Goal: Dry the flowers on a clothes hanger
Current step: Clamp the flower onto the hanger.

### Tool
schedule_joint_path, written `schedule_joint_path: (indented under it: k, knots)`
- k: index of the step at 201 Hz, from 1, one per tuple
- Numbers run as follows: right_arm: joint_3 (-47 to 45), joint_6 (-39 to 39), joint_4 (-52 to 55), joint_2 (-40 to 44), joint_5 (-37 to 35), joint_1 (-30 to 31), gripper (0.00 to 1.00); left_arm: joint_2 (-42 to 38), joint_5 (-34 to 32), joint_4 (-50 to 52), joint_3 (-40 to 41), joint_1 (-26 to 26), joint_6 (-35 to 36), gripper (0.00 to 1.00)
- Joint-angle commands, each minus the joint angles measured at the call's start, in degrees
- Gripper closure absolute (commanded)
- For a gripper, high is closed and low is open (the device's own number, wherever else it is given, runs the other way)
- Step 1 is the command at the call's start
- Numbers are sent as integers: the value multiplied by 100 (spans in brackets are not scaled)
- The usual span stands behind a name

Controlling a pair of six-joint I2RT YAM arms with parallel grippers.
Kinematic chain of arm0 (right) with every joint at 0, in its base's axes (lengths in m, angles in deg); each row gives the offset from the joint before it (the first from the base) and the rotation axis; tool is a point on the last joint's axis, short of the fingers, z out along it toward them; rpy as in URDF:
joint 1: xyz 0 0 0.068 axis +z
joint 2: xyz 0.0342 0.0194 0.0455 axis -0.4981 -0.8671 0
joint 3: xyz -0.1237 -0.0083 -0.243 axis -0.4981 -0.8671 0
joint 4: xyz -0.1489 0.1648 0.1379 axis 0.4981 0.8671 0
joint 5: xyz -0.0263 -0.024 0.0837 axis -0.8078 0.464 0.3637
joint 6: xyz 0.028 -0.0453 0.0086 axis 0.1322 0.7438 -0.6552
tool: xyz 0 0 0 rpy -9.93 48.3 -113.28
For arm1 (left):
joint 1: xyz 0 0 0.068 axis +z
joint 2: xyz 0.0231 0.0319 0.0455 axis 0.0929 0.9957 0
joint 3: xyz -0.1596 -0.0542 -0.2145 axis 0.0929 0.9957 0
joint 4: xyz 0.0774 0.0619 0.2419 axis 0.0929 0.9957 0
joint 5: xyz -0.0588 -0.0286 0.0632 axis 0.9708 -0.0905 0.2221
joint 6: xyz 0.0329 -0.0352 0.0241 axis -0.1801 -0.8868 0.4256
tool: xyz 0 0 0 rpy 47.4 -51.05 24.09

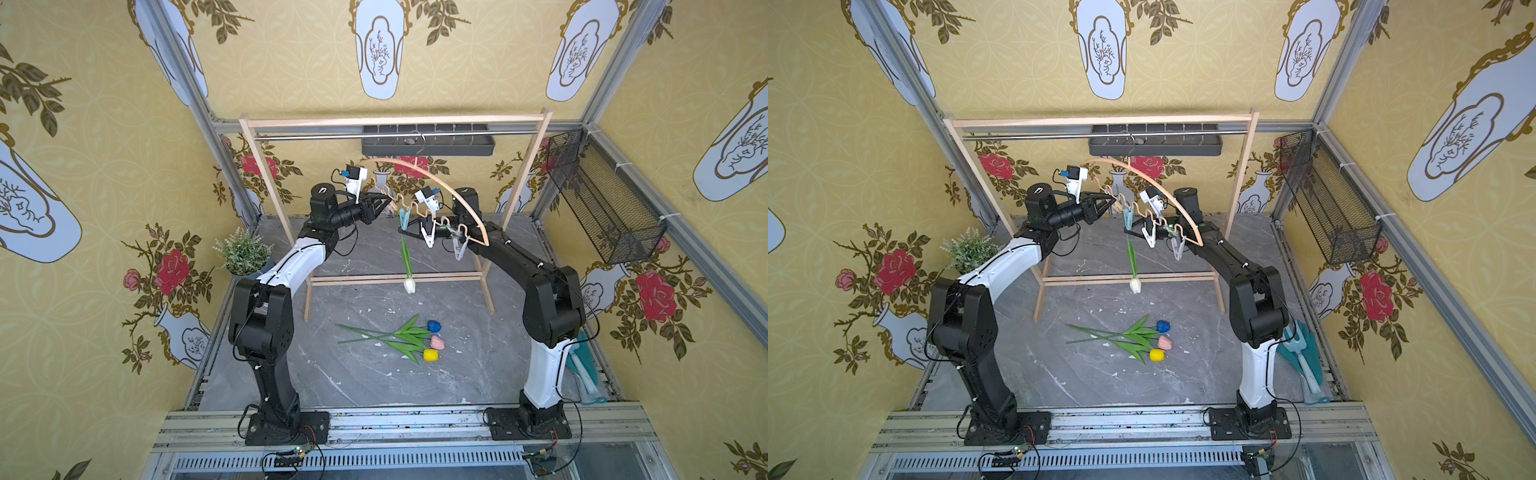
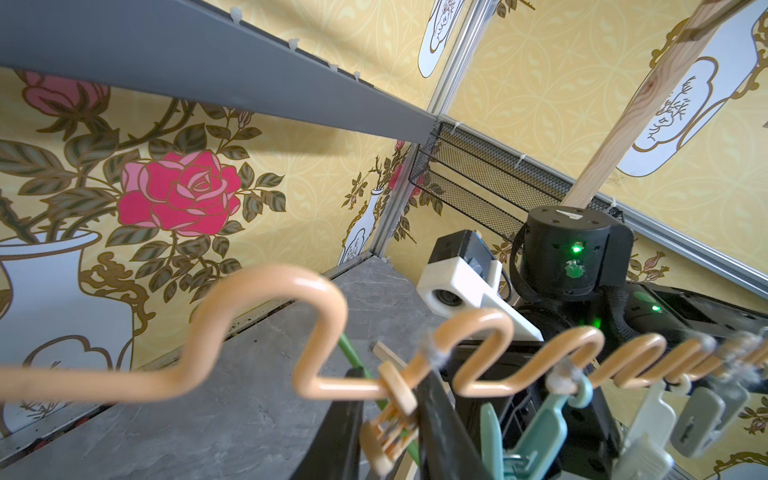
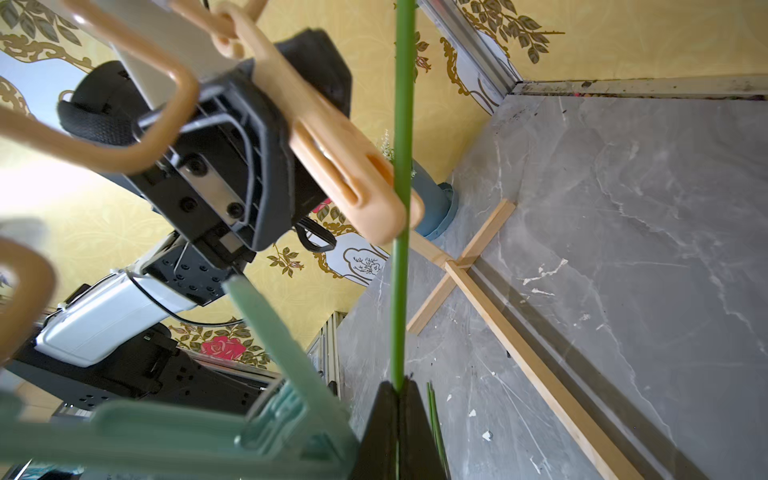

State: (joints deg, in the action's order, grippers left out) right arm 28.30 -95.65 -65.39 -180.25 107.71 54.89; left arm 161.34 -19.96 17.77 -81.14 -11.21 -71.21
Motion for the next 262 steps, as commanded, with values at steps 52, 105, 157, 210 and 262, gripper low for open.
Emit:
schedule_joint_path:
  k: [52, 105, 157, 210, 262]
  knots:
    - [268, -164, -526, -116, 105, 39, 100, 5, 148, -164, 54, 1, -24, 75]
    - [475, -24, -430, -186, -258, 30, 100, -1, 229, -146, 113, 0, -26, 77]
    - [703, 94, -251, -325, -252, 11, 100, -5, 293, -138, 171, 0, -11, 81]
    - [535, 216, -232, -221, -247, 25, 100, 8, 277, -111, 110, 4, -26, 80]
    - [432, 199, -328, -152, -244, 52, 100, -4, 304, -135, 98, 1, -70, 76]
